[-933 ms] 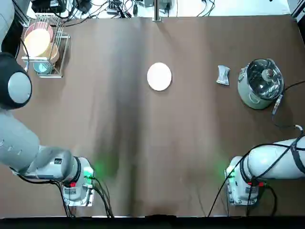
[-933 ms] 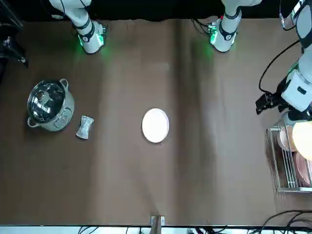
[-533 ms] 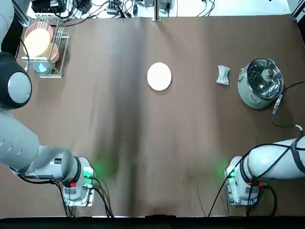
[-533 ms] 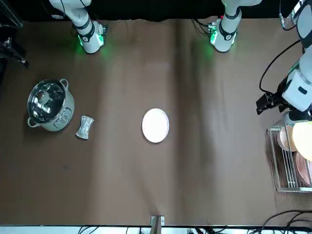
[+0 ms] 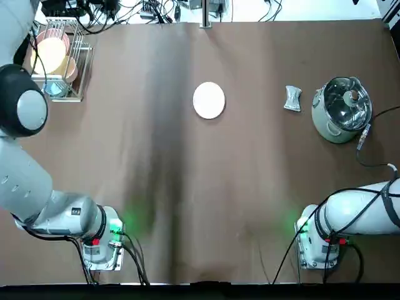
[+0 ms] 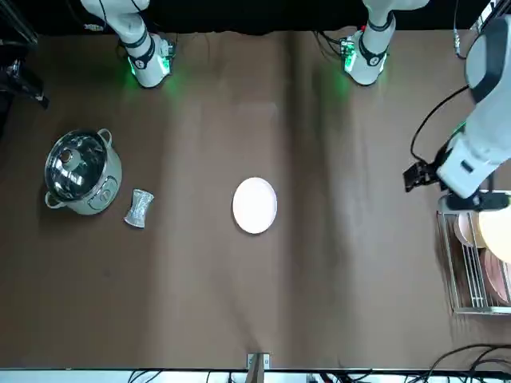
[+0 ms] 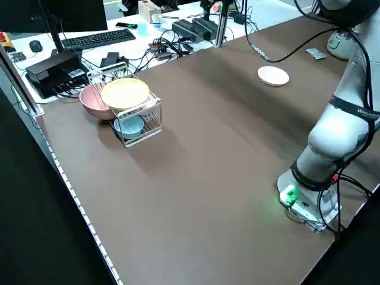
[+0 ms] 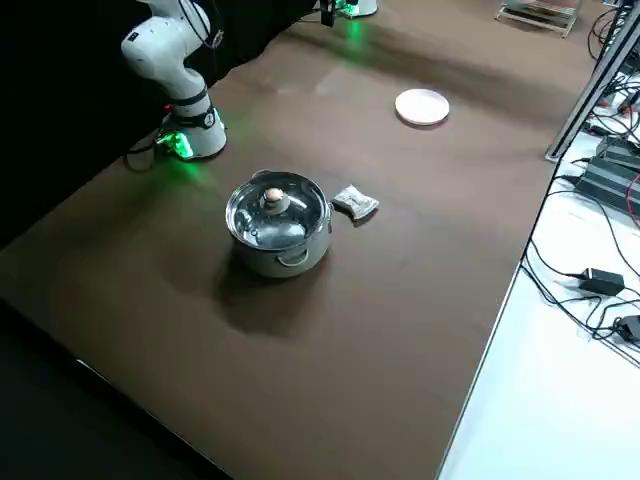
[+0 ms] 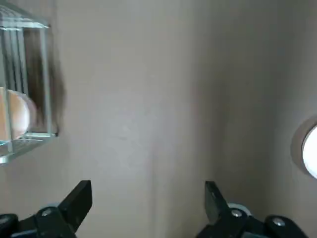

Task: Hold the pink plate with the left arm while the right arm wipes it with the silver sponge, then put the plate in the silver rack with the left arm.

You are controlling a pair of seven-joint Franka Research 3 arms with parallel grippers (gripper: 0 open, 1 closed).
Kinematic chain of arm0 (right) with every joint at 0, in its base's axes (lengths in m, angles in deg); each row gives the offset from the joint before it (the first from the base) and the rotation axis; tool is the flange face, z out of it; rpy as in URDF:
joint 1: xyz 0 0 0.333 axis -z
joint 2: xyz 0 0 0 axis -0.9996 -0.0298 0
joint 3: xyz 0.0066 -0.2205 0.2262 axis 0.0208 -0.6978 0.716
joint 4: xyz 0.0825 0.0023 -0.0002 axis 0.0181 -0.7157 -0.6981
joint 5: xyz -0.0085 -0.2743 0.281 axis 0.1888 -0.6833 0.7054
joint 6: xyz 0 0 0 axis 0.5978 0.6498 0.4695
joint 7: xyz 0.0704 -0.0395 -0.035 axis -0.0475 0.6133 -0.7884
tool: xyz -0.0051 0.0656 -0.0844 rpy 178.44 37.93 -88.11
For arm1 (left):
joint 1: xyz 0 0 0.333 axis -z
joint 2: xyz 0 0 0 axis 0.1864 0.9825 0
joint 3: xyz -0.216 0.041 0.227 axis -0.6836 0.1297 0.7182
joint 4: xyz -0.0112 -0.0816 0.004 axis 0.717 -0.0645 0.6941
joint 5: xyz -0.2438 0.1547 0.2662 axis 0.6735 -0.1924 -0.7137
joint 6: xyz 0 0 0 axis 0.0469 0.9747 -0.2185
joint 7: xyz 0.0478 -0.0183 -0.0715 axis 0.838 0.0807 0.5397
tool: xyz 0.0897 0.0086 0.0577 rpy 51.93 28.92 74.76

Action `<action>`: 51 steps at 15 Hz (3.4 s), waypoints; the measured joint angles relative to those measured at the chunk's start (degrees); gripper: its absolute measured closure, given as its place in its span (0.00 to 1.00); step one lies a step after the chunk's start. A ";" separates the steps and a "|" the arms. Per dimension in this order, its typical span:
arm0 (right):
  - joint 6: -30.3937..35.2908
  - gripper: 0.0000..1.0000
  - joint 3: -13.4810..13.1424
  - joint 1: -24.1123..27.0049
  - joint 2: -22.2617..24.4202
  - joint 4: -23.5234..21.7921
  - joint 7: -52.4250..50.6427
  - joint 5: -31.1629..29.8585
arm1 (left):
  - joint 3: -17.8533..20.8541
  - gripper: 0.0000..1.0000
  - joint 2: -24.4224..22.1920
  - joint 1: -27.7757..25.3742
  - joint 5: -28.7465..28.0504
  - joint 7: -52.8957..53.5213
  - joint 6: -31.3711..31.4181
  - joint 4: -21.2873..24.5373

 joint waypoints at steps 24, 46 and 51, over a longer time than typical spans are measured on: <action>-6.94 0.00 0.20 0.03 -19.22 -0.88 1.45 3.61 | -14.85 0.00 31.58 7.17 14.92 -1.07 24.18 0.91; -25.94 0.01 -0.04 1.84 -37.01 -8.52 8.87 10.39 | -14.97 0.58 33.92 12.39 15.94 -4.72 46.34 8.31; -29.18 0.12 0.04 1.64 -37.17 -13.67 12.24 11.11 | -14.97 0.79 33.88 12.63 15.93 -4.72 46.34 8.35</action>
